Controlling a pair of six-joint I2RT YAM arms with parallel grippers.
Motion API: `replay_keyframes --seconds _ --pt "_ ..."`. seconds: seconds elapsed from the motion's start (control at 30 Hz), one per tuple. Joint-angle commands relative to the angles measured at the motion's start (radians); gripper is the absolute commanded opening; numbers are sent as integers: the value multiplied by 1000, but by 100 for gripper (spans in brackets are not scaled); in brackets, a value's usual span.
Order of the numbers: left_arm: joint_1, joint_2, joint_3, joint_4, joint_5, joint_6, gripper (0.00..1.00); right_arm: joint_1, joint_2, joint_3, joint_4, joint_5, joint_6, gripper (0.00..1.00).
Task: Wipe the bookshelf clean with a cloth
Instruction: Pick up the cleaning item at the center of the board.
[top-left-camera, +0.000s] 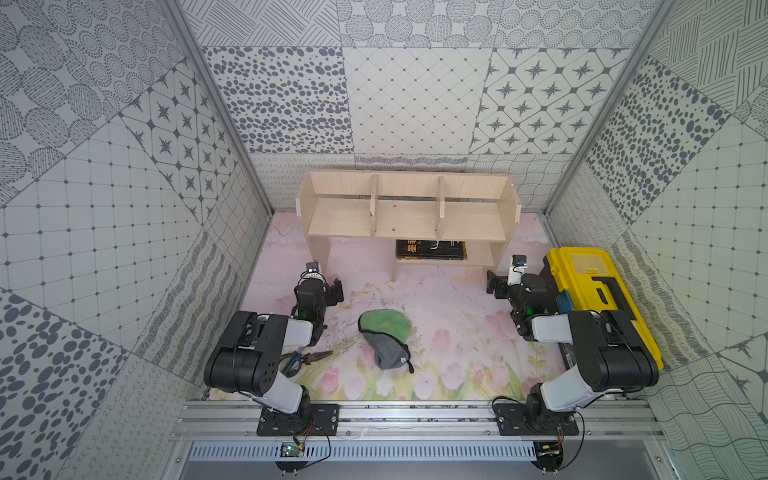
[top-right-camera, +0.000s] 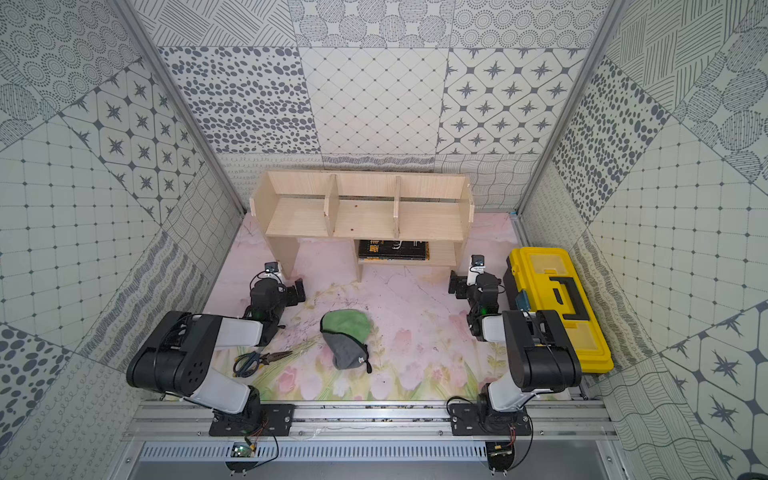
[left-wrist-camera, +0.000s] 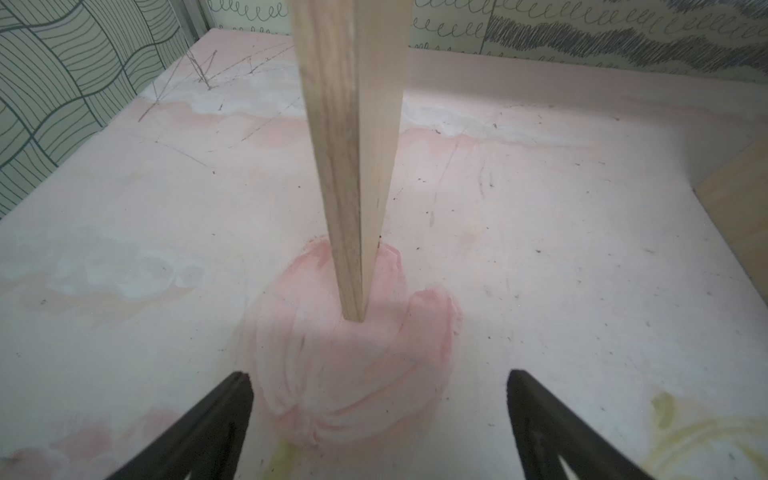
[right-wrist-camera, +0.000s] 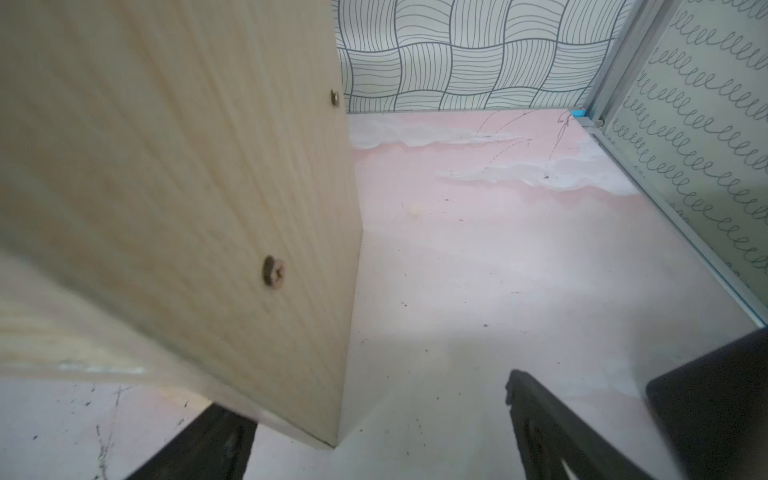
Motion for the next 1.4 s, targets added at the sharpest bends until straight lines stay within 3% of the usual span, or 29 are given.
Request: replay_keyframes --seconds 0.0,0.6,0.77,0.87,0.97,1.03,1.1,1.13,1.17,1.27,1.33,1.37 --pt "3 3 1 72 8 12 99 -1 -7 15 24 -10 -3 97" --pt "5 2 3 67 11 10 99 -2 -10 15 29 -2 3 97" --pt "13 -62 15 1 -1 4 99 24 -245 121 -353 158 61 97" --pt "13 -168 123 -309 -80 -17 99 73 -445 104 -537 234 145 97" --pt "6 -262 200 -520 -231 -110 99 75 -656 54 -721 253 329 97" --pt "3 -323 287 -754 -339 -241 99 55 -805 -19 -880 401 723 97" --pt "-2 -360 355 -950 -361 -343 97 18 -899 -54 -874 197 698 97" --pt "-2 -377 379 -1018 -331 -365 93 53 -891 -9 -942 169 686 97" --pt "-6 -390 397 -1071 -306 -379 90 117 -859 55 -1034 215 680 97" --pt "-45 -461 429 -1188 -291 -438 89 532 -693 266 -1236 540 651 97" --pt "-75 -517 437 -1223 -241 -440 88 846 -509 430 -1385 765 702 97" --pt "-87 -541 442 -1238 -220 -433 89 954 -422 503 -1456 851 751 97"
